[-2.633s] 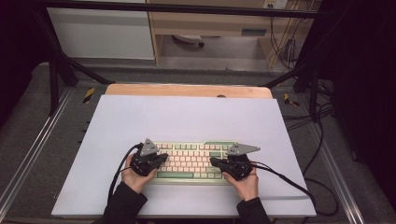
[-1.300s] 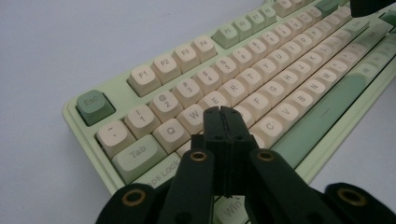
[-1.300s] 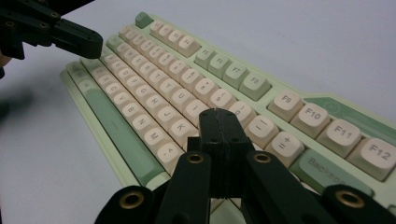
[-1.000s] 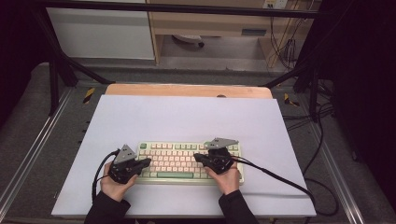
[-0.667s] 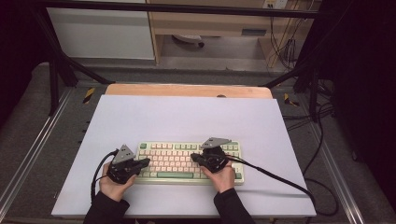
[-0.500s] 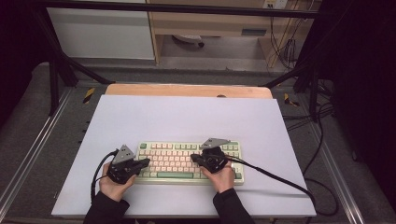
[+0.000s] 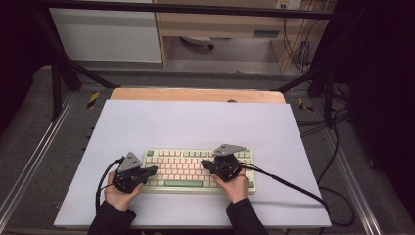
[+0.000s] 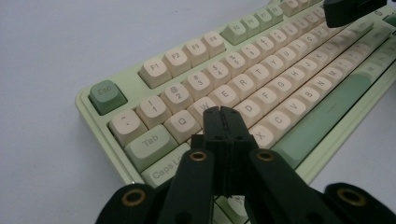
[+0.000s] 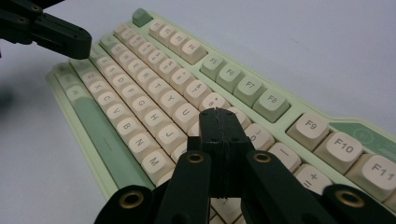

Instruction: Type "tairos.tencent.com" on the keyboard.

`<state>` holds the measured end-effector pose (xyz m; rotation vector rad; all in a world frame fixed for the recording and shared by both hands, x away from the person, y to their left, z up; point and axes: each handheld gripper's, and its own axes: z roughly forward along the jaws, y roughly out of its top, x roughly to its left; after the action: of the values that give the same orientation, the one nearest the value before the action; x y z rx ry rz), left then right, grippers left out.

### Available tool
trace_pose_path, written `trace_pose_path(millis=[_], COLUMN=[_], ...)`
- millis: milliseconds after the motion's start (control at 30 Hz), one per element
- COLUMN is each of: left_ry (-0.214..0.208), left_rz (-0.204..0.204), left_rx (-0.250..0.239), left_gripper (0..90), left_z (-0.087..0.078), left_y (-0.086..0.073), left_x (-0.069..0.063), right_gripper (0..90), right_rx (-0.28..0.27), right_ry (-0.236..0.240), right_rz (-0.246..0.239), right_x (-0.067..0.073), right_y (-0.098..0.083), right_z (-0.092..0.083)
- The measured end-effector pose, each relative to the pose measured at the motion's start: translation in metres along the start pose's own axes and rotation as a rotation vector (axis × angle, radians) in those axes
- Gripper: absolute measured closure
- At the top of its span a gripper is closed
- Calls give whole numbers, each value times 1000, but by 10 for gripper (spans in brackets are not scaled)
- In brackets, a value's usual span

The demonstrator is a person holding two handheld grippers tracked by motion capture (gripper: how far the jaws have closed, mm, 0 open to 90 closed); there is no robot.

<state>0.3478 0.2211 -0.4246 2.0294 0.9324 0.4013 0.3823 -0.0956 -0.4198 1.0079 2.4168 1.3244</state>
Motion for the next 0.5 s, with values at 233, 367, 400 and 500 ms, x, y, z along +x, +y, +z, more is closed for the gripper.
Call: trace_pose_path(millis=[233,367,400,500], left_ry=[-2,-5,-4,-4], left_rz=[13,18,19,24], left_rx=[1,5,5,12], left_gripper=[900,900,900,900], left_z=[2,4,5,8], left_y=[4,7,7,8], left_x=[-4,-6,-7,-9], right_gripper=[900,900,900,900], right_rx=[-16,-17,-16,-19], right_ry=[-4,-6,-8,-8], right_rz=[3,8,13,11], right_x=[-5,-9,-10,-13], right_y=[-3,-8,-9,-13], right_z=[-13,-20,-22,-28])
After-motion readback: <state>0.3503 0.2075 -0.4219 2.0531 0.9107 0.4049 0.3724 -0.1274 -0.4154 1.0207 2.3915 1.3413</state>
